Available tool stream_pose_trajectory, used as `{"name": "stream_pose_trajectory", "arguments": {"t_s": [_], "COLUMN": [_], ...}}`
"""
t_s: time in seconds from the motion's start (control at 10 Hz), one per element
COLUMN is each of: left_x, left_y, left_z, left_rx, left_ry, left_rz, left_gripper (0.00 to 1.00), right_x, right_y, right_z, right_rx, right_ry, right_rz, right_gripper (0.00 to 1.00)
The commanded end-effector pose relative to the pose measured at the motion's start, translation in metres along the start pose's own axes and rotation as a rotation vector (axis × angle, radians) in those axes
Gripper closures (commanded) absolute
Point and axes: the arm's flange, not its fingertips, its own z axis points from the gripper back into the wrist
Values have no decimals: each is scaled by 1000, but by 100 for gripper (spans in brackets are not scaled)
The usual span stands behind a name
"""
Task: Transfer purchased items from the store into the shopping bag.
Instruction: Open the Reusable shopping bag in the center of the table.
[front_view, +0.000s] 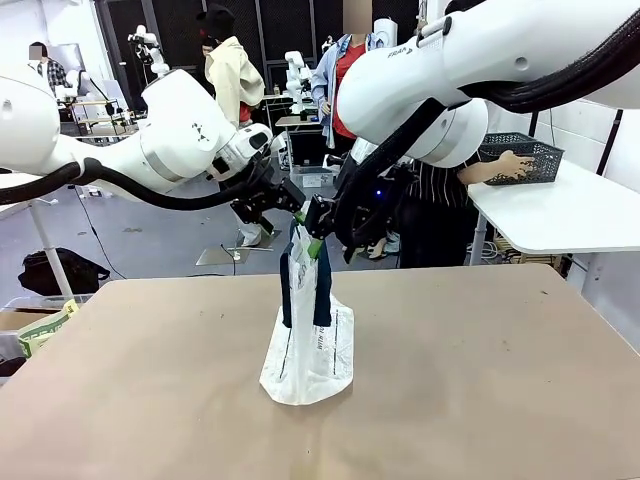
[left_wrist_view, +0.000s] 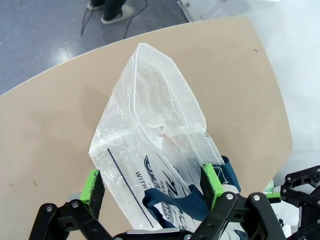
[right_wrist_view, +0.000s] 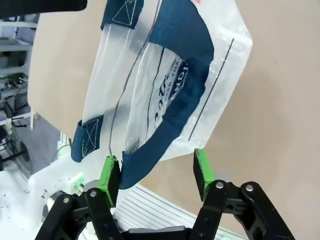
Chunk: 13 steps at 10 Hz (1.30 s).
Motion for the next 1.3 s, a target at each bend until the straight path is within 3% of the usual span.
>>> {"name": "stream_pose_trajectory", "arguments": {"t_s": [0.0,0.4,0.5,0.6,0.8,1.0,1.2], "left_x": [1,-2,-4,-4,-5,-6,-6], "left_y": [1,0,0,0,-1,-1,0], "left_z": [5,4,4,4,6,6,5], "left_rx": [9,9,14,15,28,30,35], "left_ry": [14,23,33,31,33,30,38], "left_rz": [5,10,7,1,8,7,13], "left_gripper": [0,0,6,25,65,100,100], "right_x": [-4,-3,-3,-2,-2,-2,-2], "right_y": [6,21,25,25,25,23,23], "right_z": [-6,-22,-27,-28,-26,-27,-27], "right_rx": [-24,-67,-83,-92,-83,-80,-82], "right_ry": [0,28,29,-10,-3,-4,-2], "right_rz": [-17,-31,-19,-12,-11,-15,-14], "right_gripper": [32,44,47,55,94,100,100]}}
